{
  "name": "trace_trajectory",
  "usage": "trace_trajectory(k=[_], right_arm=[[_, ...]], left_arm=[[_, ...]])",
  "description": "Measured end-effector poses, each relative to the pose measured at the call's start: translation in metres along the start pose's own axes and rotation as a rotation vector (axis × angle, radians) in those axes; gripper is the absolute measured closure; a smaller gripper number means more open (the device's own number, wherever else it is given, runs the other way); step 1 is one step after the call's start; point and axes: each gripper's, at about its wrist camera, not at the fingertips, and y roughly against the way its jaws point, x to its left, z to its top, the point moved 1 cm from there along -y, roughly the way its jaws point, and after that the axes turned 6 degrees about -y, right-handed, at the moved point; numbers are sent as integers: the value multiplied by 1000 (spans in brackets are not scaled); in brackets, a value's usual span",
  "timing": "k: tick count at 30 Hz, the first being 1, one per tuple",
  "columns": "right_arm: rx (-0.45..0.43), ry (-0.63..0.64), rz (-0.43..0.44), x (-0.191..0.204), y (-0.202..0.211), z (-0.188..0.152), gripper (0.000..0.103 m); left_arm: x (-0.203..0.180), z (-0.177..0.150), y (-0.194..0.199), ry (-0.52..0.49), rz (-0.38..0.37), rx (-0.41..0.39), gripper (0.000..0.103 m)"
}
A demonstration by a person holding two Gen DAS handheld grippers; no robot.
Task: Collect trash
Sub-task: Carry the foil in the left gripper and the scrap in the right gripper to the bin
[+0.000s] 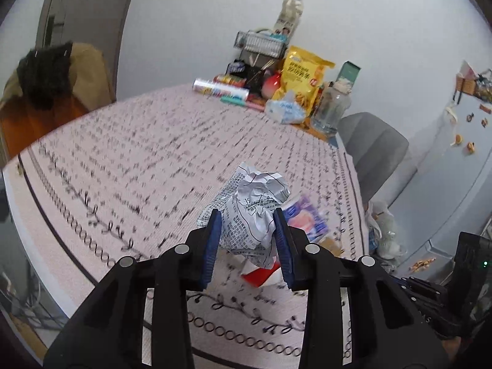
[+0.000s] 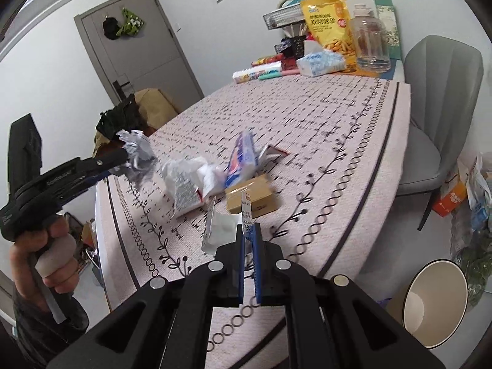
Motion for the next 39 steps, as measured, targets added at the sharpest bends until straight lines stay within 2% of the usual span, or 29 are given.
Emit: trace_trajectory(k=[2,6,20,30,39], right_arm=[[-22,-11,-8,-7,8,3,97],[-60,-28,-26,-23,22,8,97],[-161,-104,-115,-85,66,19,97],[-211,-183,-196,-147,91,18,97],[-224,-303,-301,-227,109,3,97]], left_arm=[[-12,6,4,-33,11,-17,69],[-33,17,6,-62,-16,-37,69],[-133,42,-21,-186,-186,-26,69],[-203,38,-63,-248,-293,61,69],[-291,10,-123,-332,-381,193,69]])
